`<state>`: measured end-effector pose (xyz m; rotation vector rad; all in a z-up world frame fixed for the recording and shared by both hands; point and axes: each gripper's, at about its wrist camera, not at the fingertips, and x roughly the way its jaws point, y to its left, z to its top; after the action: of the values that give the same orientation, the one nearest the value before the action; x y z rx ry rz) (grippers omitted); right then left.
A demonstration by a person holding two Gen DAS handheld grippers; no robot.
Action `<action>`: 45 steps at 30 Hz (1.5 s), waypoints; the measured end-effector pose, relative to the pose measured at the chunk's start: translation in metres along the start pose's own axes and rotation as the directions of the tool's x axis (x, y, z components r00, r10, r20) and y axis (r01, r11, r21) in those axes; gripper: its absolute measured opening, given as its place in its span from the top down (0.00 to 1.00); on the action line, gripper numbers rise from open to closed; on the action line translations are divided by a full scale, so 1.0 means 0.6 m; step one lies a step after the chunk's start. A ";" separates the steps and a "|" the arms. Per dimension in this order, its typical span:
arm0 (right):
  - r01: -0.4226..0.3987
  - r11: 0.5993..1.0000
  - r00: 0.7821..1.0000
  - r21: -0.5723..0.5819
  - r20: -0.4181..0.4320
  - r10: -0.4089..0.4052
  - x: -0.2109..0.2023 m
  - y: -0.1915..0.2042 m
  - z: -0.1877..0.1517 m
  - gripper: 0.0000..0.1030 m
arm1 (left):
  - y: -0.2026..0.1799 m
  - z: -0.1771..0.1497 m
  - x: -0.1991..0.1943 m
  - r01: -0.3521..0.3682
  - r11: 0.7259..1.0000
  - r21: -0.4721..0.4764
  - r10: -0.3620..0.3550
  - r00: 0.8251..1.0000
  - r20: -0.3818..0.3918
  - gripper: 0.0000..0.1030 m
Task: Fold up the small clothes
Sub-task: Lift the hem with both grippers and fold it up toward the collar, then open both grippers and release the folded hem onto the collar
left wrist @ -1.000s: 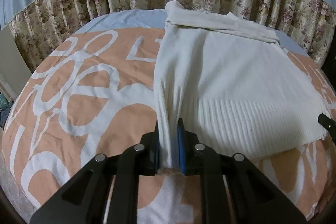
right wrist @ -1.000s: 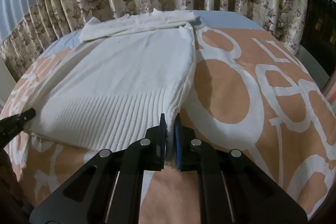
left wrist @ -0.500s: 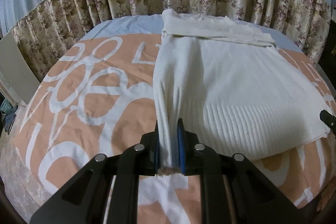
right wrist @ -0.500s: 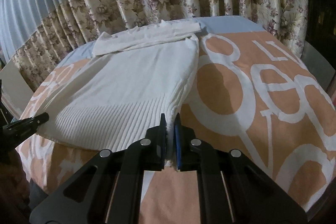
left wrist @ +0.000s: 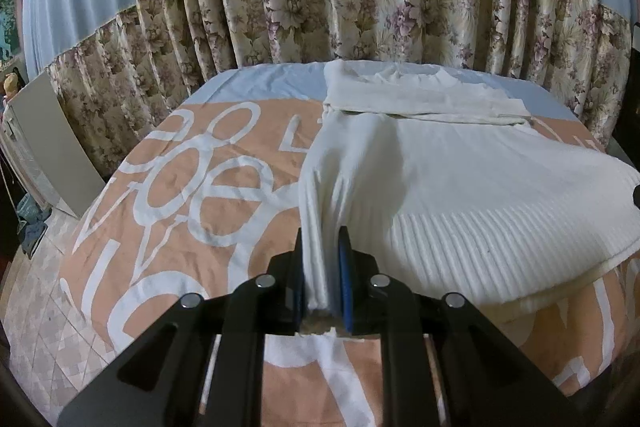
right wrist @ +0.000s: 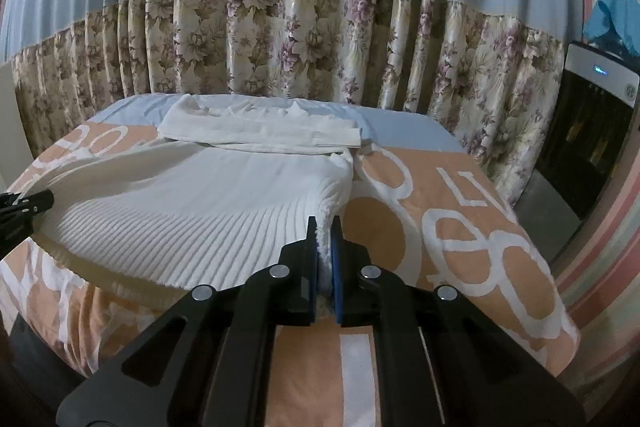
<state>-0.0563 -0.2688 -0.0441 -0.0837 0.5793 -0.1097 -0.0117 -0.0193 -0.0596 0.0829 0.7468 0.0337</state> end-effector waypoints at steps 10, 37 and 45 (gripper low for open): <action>0.006 1.000 1.000 0.017 -0.011 -0.006 0.050 -0.001 0.032 0.94 | -0.014 0.063 0.028 -0.004 1.000 -0.021 0.005 0.999 0.053 0.86; -0.077 0.976 0.993 0.204 -0.074 0.093 0.429 -0.077 0.251 0.94 | -0.088 0.367 0.364 -0.007 1.000 0.006 0.007 1.000 0.014 0.86; -0.074 0.971 0.989 0.228 -0.110 0.101 0.535 -0.086 0.275 0.94 | -0.113 0.402 0.458 -0.054 0.998 0.038 0.053 0.999 0.008 0.84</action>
<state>0.2971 -0.3527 -0.0745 0.1683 0.6875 -0.0938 0.3538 -0.0857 -0.0753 0.1398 0.7386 0.0700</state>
